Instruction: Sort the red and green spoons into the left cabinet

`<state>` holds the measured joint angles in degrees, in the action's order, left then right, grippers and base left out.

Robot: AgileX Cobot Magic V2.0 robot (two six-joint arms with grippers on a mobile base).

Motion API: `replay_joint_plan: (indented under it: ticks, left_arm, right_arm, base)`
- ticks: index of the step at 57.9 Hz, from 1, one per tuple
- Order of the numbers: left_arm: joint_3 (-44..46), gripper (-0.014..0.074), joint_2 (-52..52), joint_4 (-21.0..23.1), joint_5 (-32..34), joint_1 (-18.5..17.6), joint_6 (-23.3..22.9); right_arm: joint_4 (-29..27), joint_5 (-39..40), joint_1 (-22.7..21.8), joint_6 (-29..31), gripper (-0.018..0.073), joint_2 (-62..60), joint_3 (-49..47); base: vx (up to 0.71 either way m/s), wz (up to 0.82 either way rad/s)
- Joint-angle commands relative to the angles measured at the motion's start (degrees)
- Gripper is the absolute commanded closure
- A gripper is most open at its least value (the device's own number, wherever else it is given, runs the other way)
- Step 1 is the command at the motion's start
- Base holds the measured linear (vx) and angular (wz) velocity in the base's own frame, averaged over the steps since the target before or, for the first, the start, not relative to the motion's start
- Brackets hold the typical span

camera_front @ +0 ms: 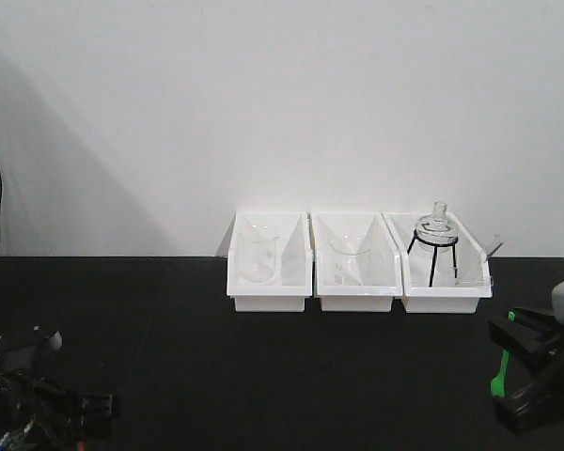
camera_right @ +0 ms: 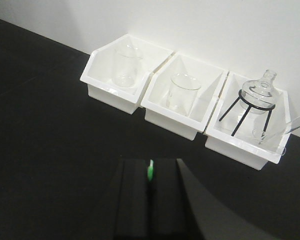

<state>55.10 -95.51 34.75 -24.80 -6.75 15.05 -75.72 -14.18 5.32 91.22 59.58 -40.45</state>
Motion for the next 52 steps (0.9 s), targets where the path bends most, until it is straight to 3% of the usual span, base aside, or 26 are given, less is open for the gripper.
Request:
replay_joint_plan:
  ticks: [1,14,35,52]
  left_arm:
    - [1.7,0.0349,2.2,1.5,1.1,-0.7,0.2]
    - [1.7,0.0607,2.2,1.5,1.3,-0.7,0.3]
    - [1.7,0.0603,6.2,1.5,4.4,-0.7,2.2]
    - [1.7,0.0601,19.6,1.5,7.7,-0.7,11.0]
  right_arm:
    - [-1.5,1.2,-0.3,0.2,0.0564,-1.1,-2.0]
    - [-1.5,1.4,-0.3,0.2,0.0564,-1.1,-2.0]
    - [-1.5,1.4,-0.3,0.2,0.0564,-1.1,-2.0]
    - [-2.4,1.4,-0.3,-1.6,0.0564,-1.1,-2.0]
  base:
    - [0.0,0.0]
    - [0.0,0.0]
    - [0.0,0.0]
    - [0.0,0.0]
